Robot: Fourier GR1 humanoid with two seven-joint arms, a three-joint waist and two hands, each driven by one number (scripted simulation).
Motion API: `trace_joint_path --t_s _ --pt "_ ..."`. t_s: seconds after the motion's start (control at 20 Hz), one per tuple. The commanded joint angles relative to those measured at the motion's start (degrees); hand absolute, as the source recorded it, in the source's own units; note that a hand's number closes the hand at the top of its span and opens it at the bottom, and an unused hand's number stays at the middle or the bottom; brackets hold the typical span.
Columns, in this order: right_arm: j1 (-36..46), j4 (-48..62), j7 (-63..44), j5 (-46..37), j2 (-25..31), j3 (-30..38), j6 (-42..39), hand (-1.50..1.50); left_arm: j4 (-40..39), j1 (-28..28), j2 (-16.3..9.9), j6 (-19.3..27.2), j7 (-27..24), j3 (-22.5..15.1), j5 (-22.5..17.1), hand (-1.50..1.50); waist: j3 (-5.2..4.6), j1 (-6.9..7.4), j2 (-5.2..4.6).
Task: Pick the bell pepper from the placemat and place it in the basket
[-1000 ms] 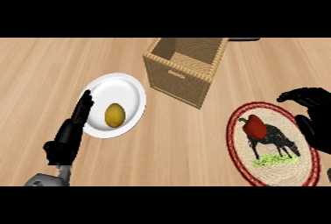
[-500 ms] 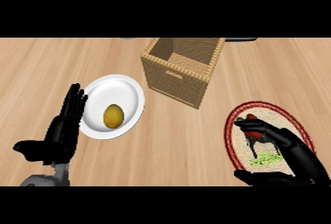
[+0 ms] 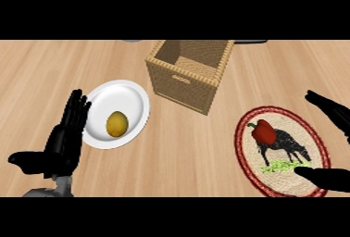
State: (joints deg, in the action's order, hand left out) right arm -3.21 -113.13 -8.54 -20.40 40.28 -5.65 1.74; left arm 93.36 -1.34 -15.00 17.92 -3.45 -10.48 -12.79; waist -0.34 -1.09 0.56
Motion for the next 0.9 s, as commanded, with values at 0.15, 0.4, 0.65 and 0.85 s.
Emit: trace_joint_path --t_s 0.15,0.4,0.65,0.85 --pt "5.5 -7.6 -18.2 5.0 14.1 2.4 -20.4 -1.50 -0.2 1.0 1.2 -0.5 -1.0 -1.5 1.0 0.00 0.09 1.23 -0.47" --pt "11.9 -12.9 -30.9 13.8 11.0 -1.4 -27.9 -1.50 2.8 -1.6 0.7 0.5 4.0 -0.4 1.4 0.00 0.25 1.68 -0.51" --pt "16.9 -12.1 -38.1 11.7 5.6 -3.5 -30.4 -1.50 1.6 -0.5 2.6 -0.8 2.5 0.0 2.7 0.00 0.30 1.42 -0.57" --pt "13.5 -9.8 -34.6 7.2 6.4 -1.5 -33.9 -1.50 3.3 2.4 0.4 -4.6 1.9 3.1 0.2 0.00 0.32 1.26 -0.52"
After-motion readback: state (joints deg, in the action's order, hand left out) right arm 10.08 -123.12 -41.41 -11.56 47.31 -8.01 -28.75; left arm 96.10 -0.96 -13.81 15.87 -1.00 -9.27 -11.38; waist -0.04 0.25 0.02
